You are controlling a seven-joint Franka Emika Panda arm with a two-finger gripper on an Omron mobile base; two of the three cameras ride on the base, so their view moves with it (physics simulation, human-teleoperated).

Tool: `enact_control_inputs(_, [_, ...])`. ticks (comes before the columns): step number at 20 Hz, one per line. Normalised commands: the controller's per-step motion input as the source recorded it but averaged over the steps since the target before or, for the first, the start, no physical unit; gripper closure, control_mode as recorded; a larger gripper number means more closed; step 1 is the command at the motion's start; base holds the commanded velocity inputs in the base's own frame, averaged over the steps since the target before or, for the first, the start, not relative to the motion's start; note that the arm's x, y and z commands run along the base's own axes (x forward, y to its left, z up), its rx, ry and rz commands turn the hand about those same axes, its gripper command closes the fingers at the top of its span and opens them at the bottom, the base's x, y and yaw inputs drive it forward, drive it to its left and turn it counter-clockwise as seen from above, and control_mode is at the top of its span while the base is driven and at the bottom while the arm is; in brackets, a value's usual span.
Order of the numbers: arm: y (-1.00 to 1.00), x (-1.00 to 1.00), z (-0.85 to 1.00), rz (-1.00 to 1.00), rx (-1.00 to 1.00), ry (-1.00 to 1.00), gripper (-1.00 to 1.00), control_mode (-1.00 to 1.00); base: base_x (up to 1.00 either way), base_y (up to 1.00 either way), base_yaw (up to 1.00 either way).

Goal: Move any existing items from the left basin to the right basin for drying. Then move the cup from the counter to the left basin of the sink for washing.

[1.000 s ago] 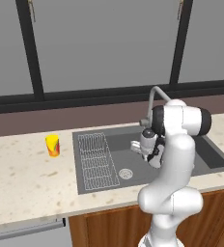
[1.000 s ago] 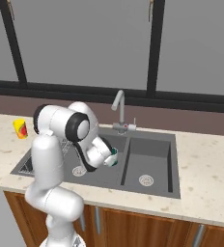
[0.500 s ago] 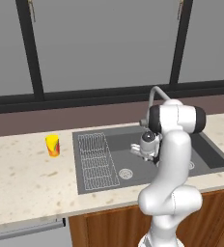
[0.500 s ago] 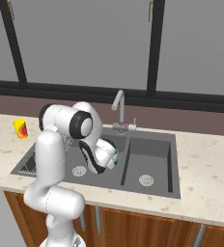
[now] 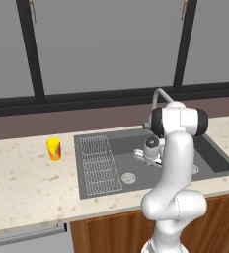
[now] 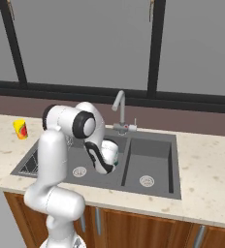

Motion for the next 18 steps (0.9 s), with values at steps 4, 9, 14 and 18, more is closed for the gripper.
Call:
enact_control_inputs(4, [0.00,0.00,0.00,0.00,0.00,0.00,1.00,-1.00,0.00,0.00,0.00])
enact_control_inputs(9, [0.00,0.00,0.00,0.00,0.00,0.00,1.00,-1.00,0.00,0.00,0.00])
enact_control_inputs(14, [0.00,0.00,0.00,0.00,0.00,0.00,1.00,-1.00,0.00,0.00,0.00])
enact_control_inputs(18, [0.00,0.00,0.00,0.00,0.00,0.00,1.00,-1.00,0.00,0.00,0.00])
